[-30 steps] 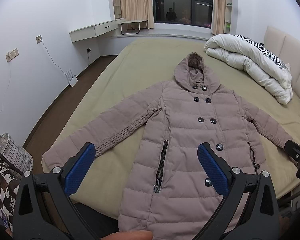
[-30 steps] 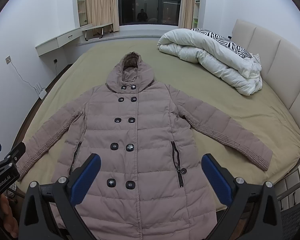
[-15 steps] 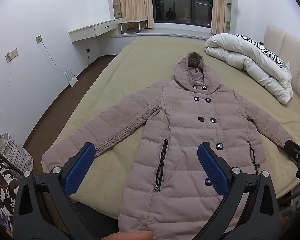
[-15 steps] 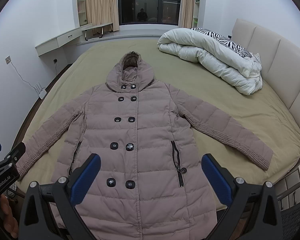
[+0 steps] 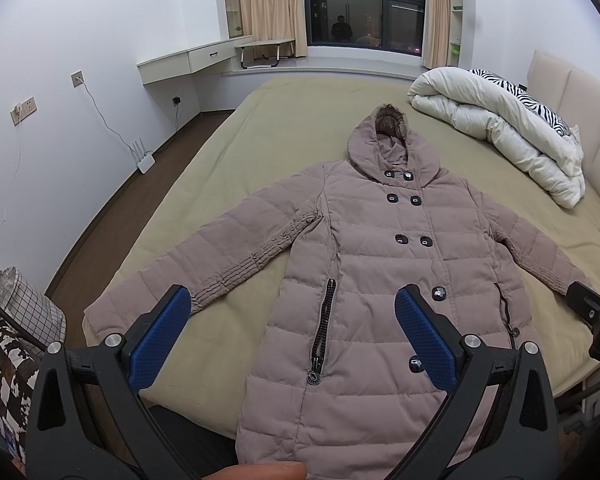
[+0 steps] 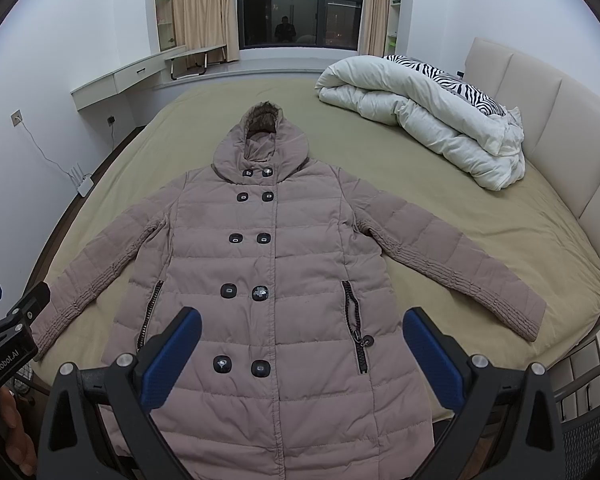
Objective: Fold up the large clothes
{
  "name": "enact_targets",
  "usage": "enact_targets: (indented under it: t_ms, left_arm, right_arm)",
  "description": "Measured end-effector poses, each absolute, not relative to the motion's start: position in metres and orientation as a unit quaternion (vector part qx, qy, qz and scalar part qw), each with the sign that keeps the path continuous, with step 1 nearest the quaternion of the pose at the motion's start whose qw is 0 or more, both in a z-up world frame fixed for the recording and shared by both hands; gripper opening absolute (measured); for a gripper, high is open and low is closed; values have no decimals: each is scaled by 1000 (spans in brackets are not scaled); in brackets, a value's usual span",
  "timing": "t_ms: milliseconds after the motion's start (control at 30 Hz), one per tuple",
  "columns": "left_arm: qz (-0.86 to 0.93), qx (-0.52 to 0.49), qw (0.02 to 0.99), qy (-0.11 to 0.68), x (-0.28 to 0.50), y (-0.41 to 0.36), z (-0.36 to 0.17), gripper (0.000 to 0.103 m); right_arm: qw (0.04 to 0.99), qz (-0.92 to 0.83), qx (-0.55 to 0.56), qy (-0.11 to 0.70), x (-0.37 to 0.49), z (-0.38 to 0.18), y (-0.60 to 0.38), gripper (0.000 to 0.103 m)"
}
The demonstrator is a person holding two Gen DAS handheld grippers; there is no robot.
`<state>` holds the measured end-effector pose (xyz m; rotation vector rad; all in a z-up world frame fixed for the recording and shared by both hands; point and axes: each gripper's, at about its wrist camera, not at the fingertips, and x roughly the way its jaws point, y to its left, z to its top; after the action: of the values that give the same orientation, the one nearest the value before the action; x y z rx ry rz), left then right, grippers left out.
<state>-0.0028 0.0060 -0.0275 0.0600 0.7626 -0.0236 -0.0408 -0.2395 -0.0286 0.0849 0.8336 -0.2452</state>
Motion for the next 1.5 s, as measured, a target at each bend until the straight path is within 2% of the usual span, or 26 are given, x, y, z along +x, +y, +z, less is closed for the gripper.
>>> enact_targets:
  t_ms: [967, 1300, 1500]
  left_arm:
    - [-11, 30, 927, 373, -4, 1, -31, 103]
    - [-13, 26, 924, 381, 7, -1, -44, 103]
    - [-48, -48, 911, 407, 28, 16, -71, 103]
  right_arm:
    - [905, -118, 42, 407, -39, -37, -240, 103]
    - [901, -118, 69, 412, -44, -65, -250, 103]
    - [896, -95, 120, 417, -32, -79, -271, 103]
